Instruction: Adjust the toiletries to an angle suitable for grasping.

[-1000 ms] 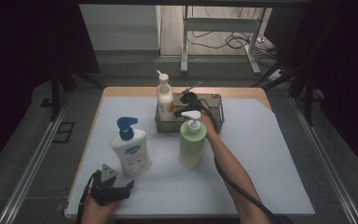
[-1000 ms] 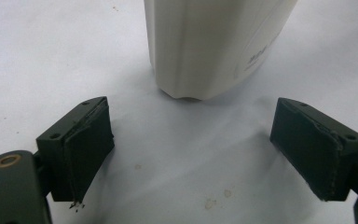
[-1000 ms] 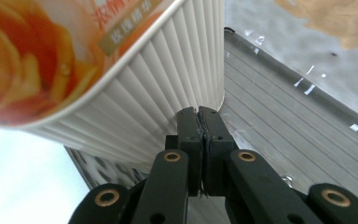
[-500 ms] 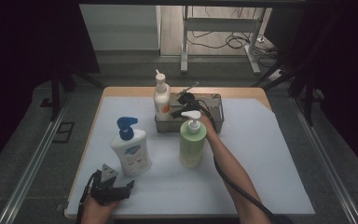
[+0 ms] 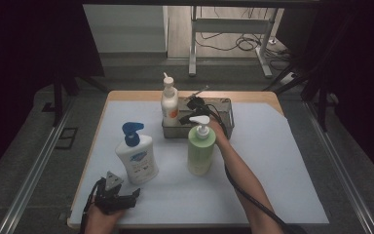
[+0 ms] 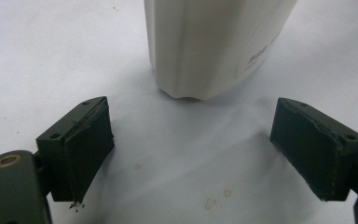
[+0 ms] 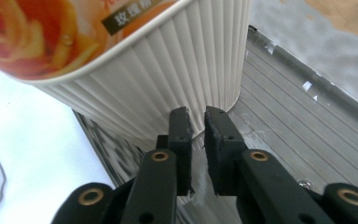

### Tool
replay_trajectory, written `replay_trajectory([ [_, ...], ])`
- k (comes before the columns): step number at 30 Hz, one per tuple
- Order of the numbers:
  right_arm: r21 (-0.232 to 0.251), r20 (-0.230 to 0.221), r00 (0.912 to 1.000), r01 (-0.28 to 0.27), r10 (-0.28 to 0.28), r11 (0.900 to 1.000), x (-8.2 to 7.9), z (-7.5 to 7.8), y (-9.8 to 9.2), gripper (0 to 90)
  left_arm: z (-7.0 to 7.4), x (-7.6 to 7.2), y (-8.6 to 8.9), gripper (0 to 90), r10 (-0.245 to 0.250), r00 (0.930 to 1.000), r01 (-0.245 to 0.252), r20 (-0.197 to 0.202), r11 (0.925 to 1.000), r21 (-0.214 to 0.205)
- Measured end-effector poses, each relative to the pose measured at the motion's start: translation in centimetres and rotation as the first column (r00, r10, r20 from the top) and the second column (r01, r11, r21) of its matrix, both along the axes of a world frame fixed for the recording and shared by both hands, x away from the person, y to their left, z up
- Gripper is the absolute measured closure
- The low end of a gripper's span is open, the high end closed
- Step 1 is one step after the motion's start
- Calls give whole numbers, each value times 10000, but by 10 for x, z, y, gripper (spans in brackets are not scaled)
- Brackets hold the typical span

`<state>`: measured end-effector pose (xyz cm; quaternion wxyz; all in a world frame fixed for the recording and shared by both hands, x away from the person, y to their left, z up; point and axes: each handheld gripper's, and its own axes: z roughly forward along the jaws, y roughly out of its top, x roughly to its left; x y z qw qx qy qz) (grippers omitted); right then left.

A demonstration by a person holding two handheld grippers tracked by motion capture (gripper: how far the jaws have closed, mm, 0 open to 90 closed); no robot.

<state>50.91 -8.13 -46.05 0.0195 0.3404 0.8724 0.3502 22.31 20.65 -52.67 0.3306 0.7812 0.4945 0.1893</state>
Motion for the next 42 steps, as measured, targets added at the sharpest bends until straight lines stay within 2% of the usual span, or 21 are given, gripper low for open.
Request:
replay_trajectory([
  [8, 123, 416, 9991, 30, -35, 9999, -3, 9, -10, 656, 0, 0, 0, 125, 4, 10000, -4, 1, 10000, -9],
  [12, 145, 580, 9983, 84, -92, 9999, -6, 13, -16, 580, 0, 0, 0, 125, 4, 10000, -4, 5, 10000, -7],
  [13, 148, 681, 9976, 101, -110, 9998, -8, 16, -18, 527, 0, 0, 0, 125, 6, 10000, -6, 5, 10000, -7],
  [15, 145, 734, 9972, 105, -116, 9998, -9, 17, -18, 509, 0, 0, 0, 125, 6, 10000, -6, 9, 10000, 8],
  [22, 71, 1180, 9928, 183, -191, 9998, -14, 24, -27, 367, 0, 0, 0, 125, 10, 10000, -10, 8, 10000, -2],
  [26, -123, 1412, 9897, 263, -243, 9996, -17, 26, -30, 279, 0, 0, 0, 125, 8, 10000, -8, 13, 10000, -3],
  [42, -115, 1905, 9799, 619, -585, 9980, -31, 35, -50, 176, 0, 0, 0, 125, 11, 10000, -11, 19, 10000, -1],
])
